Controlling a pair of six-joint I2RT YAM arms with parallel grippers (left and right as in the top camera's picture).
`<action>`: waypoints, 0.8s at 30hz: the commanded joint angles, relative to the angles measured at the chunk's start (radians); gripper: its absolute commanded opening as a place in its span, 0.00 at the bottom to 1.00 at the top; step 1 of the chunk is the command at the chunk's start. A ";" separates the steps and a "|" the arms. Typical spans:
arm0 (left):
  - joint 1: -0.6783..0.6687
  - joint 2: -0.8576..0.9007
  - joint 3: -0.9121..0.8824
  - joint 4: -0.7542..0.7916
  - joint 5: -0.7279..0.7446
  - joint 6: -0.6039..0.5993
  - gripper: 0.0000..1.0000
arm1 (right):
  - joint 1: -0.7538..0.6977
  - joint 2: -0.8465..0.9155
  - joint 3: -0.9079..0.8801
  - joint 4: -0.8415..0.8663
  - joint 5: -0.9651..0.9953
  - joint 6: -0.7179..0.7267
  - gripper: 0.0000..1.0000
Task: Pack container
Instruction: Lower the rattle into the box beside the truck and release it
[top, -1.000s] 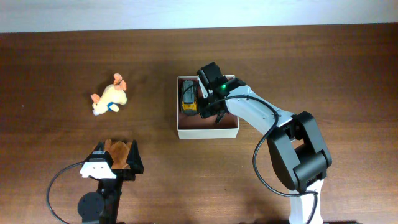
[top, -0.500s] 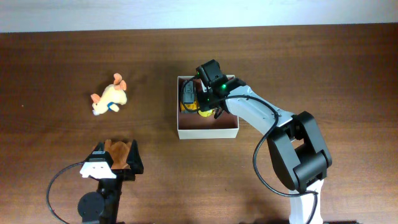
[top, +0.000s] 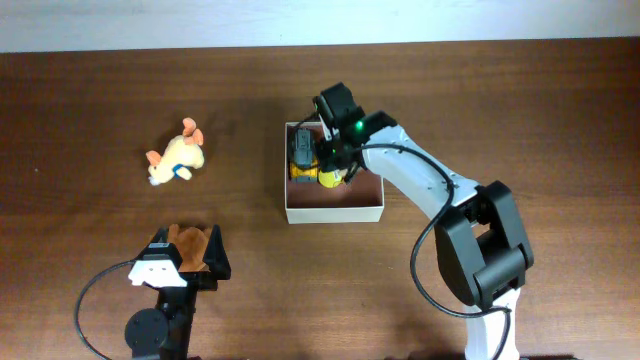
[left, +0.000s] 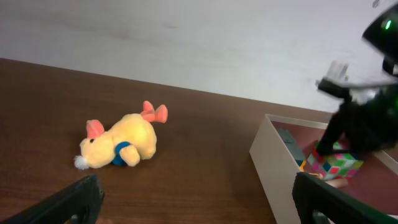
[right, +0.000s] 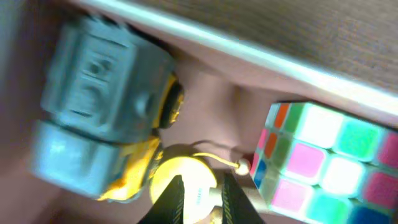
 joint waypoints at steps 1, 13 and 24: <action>0.000 -0.008 -0.006 0.000 0.014 0.016 0.99 | -0.005 -0.021 0.124 -0.066 -0.038 -0.009 0.19; 0.000 -0.008 -0.006 0.000 0.014 0.016 0.99 | -0.006 -0.020 0.351 -0.488 -0.052 -0.008 0.34; 0.000 -0.008 -0.006 0.000 0.014 0.016 0.99 | -0.006 -0.009 0.233 -0.506 -0.053 0.004 0.36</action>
